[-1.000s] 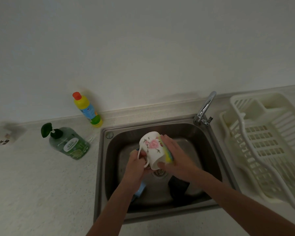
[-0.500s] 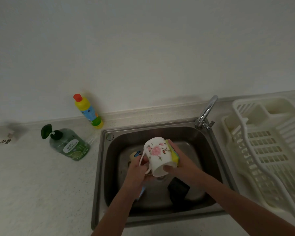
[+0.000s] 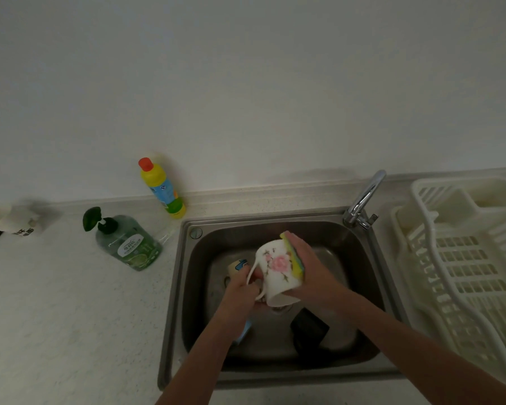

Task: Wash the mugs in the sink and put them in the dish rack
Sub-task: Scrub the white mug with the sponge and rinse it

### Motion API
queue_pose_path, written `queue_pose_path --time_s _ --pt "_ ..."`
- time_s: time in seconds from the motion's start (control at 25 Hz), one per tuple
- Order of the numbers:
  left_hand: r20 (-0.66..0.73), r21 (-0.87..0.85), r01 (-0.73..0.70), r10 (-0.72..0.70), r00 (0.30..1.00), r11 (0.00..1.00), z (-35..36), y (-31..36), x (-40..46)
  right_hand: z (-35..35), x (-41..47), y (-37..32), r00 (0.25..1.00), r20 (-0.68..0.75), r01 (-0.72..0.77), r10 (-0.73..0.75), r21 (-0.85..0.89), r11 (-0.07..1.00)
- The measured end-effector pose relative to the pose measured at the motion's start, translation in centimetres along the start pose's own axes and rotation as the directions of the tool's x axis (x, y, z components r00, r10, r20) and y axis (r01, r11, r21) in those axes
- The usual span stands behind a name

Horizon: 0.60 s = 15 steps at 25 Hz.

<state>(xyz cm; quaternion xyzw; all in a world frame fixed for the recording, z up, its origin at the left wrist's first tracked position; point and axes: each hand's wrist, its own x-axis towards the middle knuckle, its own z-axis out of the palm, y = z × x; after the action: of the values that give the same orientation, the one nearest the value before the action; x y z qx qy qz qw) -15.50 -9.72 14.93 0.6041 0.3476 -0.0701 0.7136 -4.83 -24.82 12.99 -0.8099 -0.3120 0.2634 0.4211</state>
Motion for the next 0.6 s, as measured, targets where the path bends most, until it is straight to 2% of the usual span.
queue_pose_path --time_s 0.08,0.12,0.16,0.24,0.32,0.36,0.44,0.52,0.6 --pt "-0.035 -0.11 0.005 -0.009 0.999 0.994 0.1 -0.2 -0.2 0.6 -0.6 0.3 0.993 -0.023 -0.109 0.119 0.265 0.958" --pt "-0.056 -0.126 0.0 -0.007 0.998 0.992 0.3 -0.5 -0.2 1.1 -0.8 0.2 0.988 -0.052 -0.125 0.147 0.299 0.946" --pt "-0.073 -0.137 0.001 -0.011 0.997 0.991 0.5 -0.9 -0.2 1.7 -1.0 0.2 0.983 -0.104 -0.122 0.154 0.262 0.957" --pt "-0.095 -0.178 0.015 -0.032 0.995 0.984 0.9 -1.8 0.0 2.3 -1.5 -0.3 0.976 -0.167 -0.123 0.139 0.102 0.987" --pt "-0.101 -0.159 0.013 -0.029 0.994 0.987 1.2 -2.2 0.1 2.4 -2.1 -1.4 0.984 -0.141 -0.125 0.106 -0.132 0.983" --pt "-0.112 -0.106 -0.003 -0.009 0.994 0.994 1.2 -2.2 0.1 2.7 -2.4 -1.9 0.991 -0.13 -0.08 0.043 -0.293 0.953" --pt "-0.109 0.031 -0.061 0.064 0.992 0.998 1.1 -2.0 0.1 3.3 -2.7 -2.5 0.982 -0.075 0.1 -0.174 -0.575 0.812" --pt "-0.066 0.167 -0.102 0.114 0.991 0.981 1.0 -1.5 0.2 3.1 -2.1 -2.5 0.964 -0.007 0.196 -0.267 -0.661 0.725" --pt "-0.048 0.215 -0.105 0.118 0.992 0.971 0.9 -1.0 0.1 2.0 -0.8 -2.3 0.969 0.001 0.198 -0.248 -0.609 0.768"
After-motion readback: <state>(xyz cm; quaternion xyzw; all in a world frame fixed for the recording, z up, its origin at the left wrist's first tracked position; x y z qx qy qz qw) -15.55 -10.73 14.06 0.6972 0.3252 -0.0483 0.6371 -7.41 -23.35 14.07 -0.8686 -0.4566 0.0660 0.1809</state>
